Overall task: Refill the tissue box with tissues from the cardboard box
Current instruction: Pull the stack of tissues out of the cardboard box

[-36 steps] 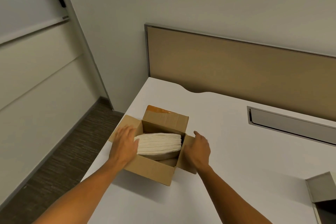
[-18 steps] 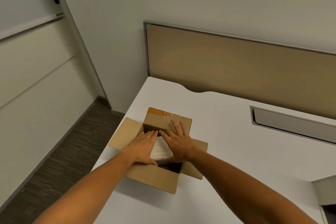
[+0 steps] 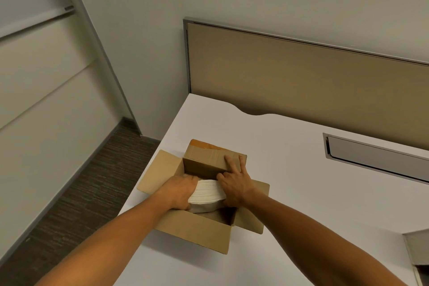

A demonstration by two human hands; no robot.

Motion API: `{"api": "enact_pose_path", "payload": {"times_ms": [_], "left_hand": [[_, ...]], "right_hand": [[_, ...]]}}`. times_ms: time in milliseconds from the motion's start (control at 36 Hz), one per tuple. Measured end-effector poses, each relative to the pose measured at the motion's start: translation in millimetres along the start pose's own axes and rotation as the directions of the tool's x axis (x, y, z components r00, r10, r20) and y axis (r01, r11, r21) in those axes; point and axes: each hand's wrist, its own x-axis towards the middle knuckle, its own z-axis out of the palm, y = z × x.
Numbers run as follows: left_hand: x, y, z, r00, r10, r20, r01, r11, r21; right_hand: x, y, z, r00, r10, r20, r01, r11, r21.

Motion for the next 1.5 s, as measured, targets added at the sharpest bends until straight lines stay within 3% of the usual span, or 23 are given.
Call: {"api": "enact_pose_path", "payload": {"times_ms": [167,333,472,611,750,917,1056,1250,1361,1500], "left_hand": [[-6.3,-12.1,-5.4,0.997,0.053,-0.053,-0.061,0.985,-0.160],[-18.7,-21.1,-16.4,0.995,0.020,-0.102,-0.049,0.958,-0.283],[-24.9,-27.8,-22.4,0.987,-0.066,-0.149,0.001,0.916,-0.401],[-30.7,-35.6,-36.8,0.976,-0.153,-0.157,0.028,0.797,-0.604],[-36.6,-39.8,-53.4,0.954,-0.232,-0.190,-0.011,0.604,-0.797],[-42.0,-18.8,-66.7,0.920,-0.351,-0.171,-0.096,0.222,-0.970],[-38.0,20.2,-64.5,0.931,-0.366,-0.014,-0.068,-0.136,-0.988],[-37.5,76.7,-66.5,0.956,-0.236,0.175,0.123,-0.219,-0.968],[-39.6,107.1,-71.2,0.964,-0.158,0.212,0.172,-0.238,-0.956],[-36.5,143.2,-73.5,0.977,-0.037,0.212,0.200,-0.204,-0.958]], "right_hand": [[-1.5,14.0,-1.3,0.998,-0.012,-0.062,0.022,0.985,0.170],[-12.4,25.5,-7.6,0.987,-0.028,-0.156,0.070,0.960,0.272],[-19.7,38.3,-14.4,0.970,0.011,-0.244,0.118,0.852,0.510],[-25.8,46.8,-22.1,0.969,0.102,-0.226,0.112,0.635,0.764],[-36.9,55.9,-33.7,0.953,0.201,-0.228,0.148,0.348,0.926],[-53.3,61.6,-39.8,0.930,0.354,-0.097,0.102,0.004,0.995],[-77.4,61.8,-32.1,0.936,0.348,0.049,0.054,-0.281,0.958],[-131.9,70.9,-6.1,0.915,0.278,0.292,-0.094,-0.556,0.826],[-165.3,70.4,7.5,0.887,0.270,0.373,-0.160,-0.579,0.799],[-213.7,85.1,24.9,0.846,0.322,0.425,-0.138,-0.637,0.758]]}}
